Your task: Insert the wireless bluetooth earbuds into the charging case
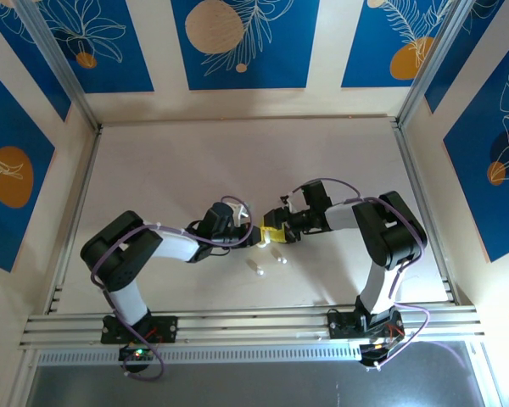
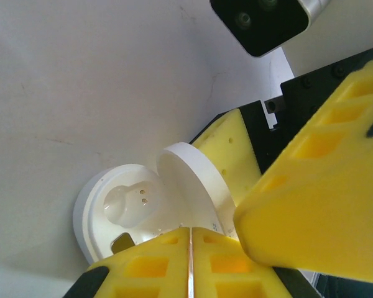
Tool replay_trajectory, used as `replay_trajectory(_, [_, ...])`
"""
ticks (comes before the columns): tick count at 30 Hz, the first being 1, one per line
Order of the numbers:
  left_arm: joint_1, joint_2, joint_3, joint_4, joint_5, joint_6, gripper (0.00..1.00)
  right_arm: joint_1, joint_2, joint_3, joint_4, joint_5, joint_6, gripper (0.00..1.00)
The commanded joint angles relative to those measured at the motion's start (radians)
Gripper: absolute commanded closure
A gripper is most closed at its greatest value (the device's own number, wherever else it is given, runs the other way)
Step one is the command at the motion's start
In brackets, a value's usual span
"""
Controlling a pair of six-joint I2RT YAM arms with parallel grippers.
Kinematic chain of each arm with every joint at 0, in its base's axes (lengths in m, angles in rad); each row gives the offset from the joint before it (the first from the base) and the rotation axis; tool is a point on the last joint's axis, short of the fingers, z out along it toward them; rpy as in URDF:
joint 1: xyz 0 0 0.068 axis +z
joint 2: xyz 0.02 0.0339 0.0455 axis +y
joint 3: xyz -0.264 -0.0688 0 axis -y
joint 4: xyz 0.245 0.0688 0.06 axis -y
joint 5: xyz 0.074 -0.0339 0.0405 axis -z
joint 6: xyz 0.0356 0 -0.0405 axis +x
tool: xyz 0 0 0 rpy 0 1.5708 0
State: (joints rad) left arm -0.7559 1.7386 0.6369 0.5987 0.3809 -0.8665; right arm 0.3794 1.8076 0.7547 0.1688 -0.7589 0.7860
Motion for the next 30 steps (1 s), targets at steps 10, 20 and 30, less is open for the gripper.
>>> replay_trajectory(10, [-0.022,0.022,0.051,-0.003,-0.002,0.000,0.91,0.006,-0.041,0.036,-0.176,0.112,-0.074,0.21])
replay_trajectory(20, [-0.026,0.026,0.068,-0.022,0.000,0.002,0.90,0.003,-0.114,0.068,-0.328,0.224,-0.143,0.16])
replay_trajectory(30, [-0.022,-0.138,0.028,-0.146,-0.085,0.054,0.77,0.013,-0.303,0.052,-0.495,0.375,-0.208,0.17])
